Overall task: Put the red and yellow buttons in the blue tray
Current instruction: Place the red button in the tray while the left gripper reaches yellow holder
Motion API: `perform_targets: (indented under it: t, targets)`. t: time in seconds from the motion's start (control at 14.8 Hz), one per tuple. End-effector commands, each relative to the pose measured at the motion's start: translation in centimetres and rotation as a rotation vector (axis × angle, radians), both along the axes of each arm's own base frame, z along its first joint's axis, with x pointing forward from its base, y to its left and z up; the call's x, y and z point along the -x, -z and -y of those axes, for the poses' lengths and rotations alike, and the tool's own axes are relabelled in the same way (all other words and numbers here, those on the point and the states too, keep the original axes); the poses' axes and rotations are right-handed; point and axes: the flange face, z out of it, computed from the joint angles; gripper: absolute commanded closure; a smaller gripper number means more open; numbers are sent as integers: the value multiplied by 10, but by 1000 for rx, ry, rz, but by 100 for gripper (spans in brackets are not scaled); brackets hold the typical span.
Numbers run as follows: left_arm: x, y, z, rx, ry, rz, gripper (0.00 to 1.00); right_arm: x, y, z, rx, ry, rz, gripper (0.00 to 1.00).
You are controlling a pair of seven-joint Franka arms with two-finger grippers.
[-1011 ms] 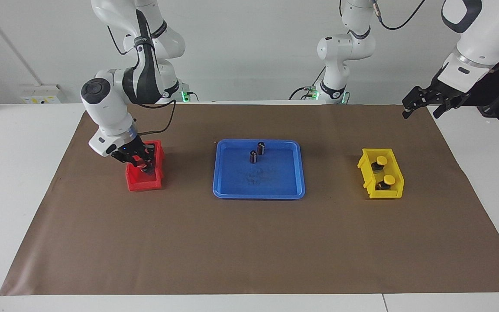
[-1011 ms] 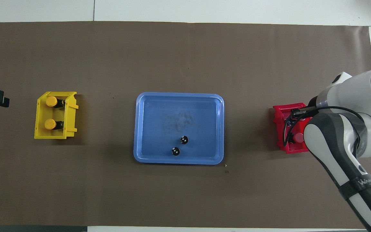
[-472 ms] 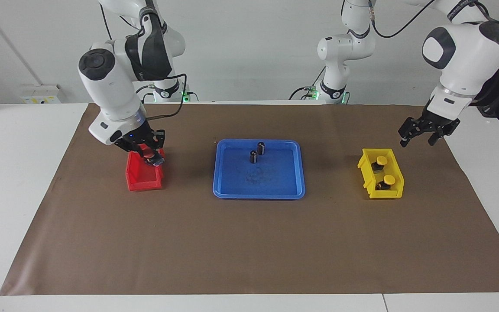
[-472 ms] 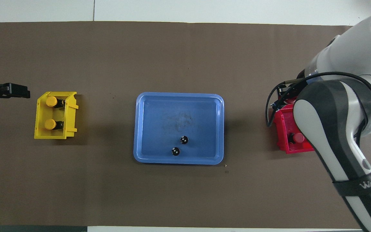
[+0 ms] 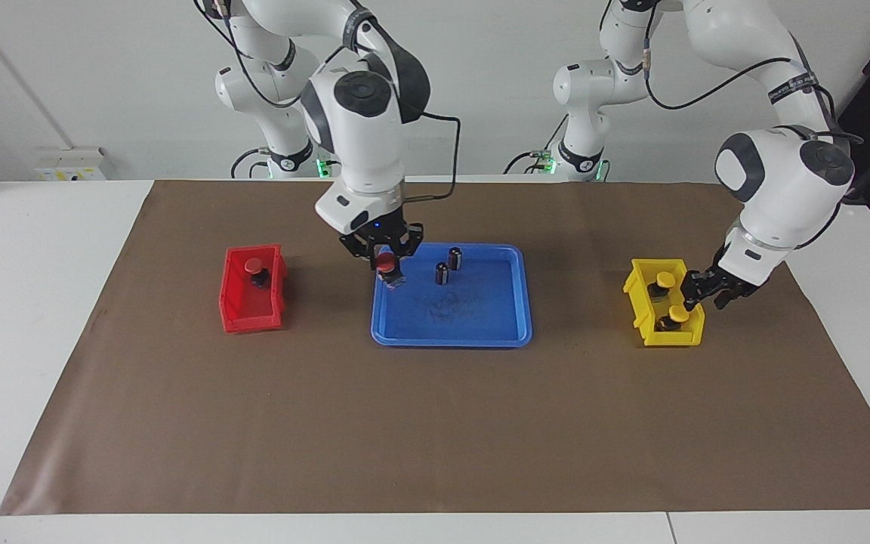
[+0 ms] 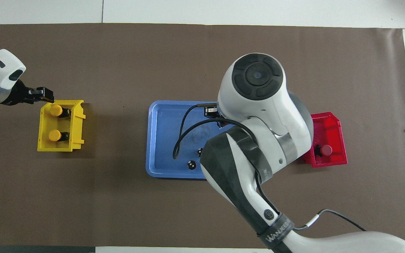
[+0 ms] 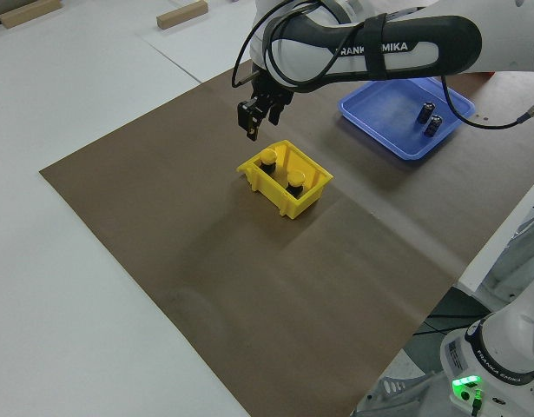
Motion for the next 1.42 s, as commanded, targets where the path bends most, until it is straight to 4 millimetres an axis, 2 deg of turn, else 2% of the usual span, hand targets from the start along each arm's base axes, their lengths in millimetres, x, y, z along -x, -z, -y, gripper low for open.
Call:
perform_targets:
  t: [0.0,0.2,0.27,0.47,0.81,0.88,0.94,1.01,1.08,1.15,1.21,1.28,1.35]
  targets:
    - [9,19,6,-16,-33,30,28,-26,35,-43,47,30,35,76]
    - [11,22,8,-14,-51,26,25,-22,60,-60,60,47,55,74]
    - [13,24,8,-15,-50,21,25,-14,75,-61,71,39,41,74]
    - [17,27,8,-15,-51,13,25,-7,98,-62,62,30,48,72]
    - [20,41,17,-13,-51,15,25,-2,114,-57,57,29,52,64]
    - [19,43,17,-13,-51,14,25,-2,117,-57,52,28,56,50]
    - [20,45,17,-13,-50,10,25,-1,118,-57,50,26,58,42]
    - [20,47,16,-13,-50,15,25,-2,118,-56,51,29,59,31]
    - [22,55,16,-13,-50,10,25,-5,113,-57,49,30,63,26]
    - [23,57,16,-13,-49,12,25,-10,103,-57,41,34,75,20]
    - [23,58,14,-13,-50,12,25,-21,85,-51,30,46,92,19]
    - [23,58,12,-13,-52,12,25,-34,66,-37,31,68,96,17]
    - [23,59,10,-13,-52,12,25,-47,43,-10,23,80,107,13]
